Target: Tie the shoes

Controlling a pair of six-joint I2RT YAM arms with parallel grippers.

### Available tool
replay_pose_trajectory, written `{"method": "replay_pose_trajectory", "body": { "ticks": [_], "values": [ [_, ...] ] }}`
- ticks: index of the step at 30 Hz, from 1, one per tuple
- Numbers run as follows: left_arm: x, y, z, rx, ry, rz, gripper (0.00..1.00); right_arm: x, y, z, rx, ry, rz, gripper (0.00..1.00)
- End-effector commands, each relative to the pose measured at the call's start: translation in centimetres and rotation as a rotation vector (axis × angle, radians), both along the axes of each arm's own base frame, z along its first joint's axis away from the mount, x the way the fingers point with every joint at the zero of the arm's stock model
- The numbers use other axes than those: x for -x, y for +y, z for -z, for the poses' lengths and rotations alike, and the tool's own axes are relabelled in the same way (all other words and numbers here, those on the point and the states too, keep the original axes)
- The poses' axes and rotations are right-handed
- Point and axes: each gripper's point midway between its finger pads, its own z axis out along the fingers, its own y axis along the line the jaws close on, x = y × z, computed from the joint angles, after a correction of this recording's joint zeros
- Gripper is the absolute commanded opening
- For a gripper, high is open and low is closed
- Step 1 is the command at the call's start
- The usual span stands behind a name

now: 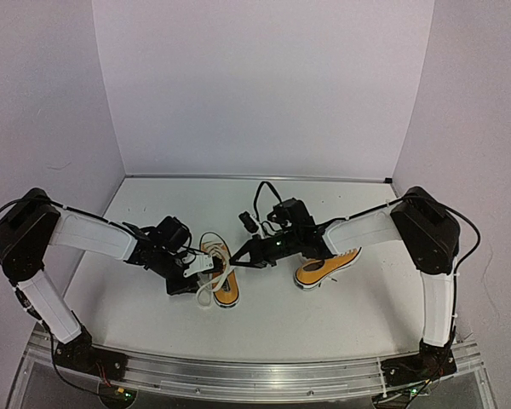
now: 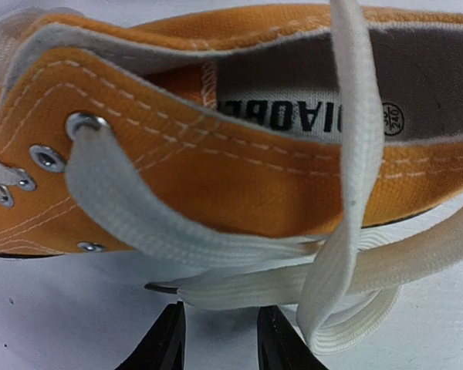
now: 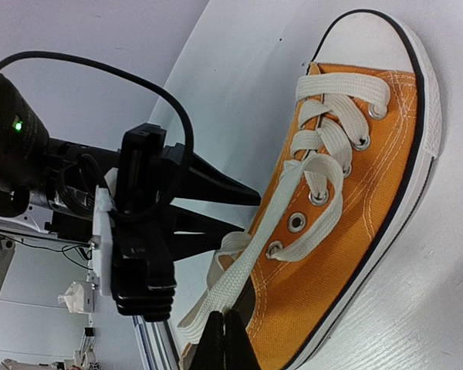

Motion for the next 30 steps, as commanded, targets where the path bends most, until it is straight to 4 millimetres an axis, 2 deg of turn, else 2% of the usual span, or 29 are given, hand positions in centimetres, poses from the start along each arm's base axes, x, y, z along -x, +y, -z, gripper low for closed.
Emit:
{"method": "replay_pose_trajectory", "body": {
  "ticks": [1,5,15,17,19,21,23,27,30],
  "values": [
    [-0.9,-1.6,-0.9,0.029,-0.035,0.057,0.34,-0.6,0.5,-1.0,-0.031,-0.015,-0.005,0.00],
    [-0.9,-1.5,-0.7,0.025,-0.048,0.074,0.37,-0.6,0.5,-0.9,-0.030,-0.013,-0.007,0.00],
    [-1.6,-2.9,-2.1,0.041,-0.149,0.118,0.42,-0.6,0.5,-0.6,-0.027,-0.006,-0.009,0.00],
    [-1.7,-3.0,-2.1,0.041,-0.174,0.126,0.45,-0.5,0.5,-0.6,-0.029,-0.006,-0.011,0.00],
    [-1.6,-3.3,-2.1,0.043,-0.188,0.141,0.53,-0.5,0.5,-0.6,-0.029,-0.005,-0.011,0.00],
    [-1.6,-3.6,-1.7,0.039,-0.189,0.154,0.53,-0.6,0.6,-0.5,-0.028,-0.003,-0.012,0.00],
    [-1.5,-3.6,-1.2,0.027,-0.179,0.160,0.45,-0.5,0.6,-0.4,-0.027,-0.002,-0.014,0.00],
    [-1.4,-3.1,-0.6,-0.010,-0.163,0.157,0.13,-0.5,0.5,-0.6,-0.029,-0.003,-0.014,0.00],
    [-1.3,-2.8,-1.9,0.017,-0.177,0.127,0.02,-0.5,0.4,-0.8,-0.032,-0.005,-0.012,0.00]
  ]
}}
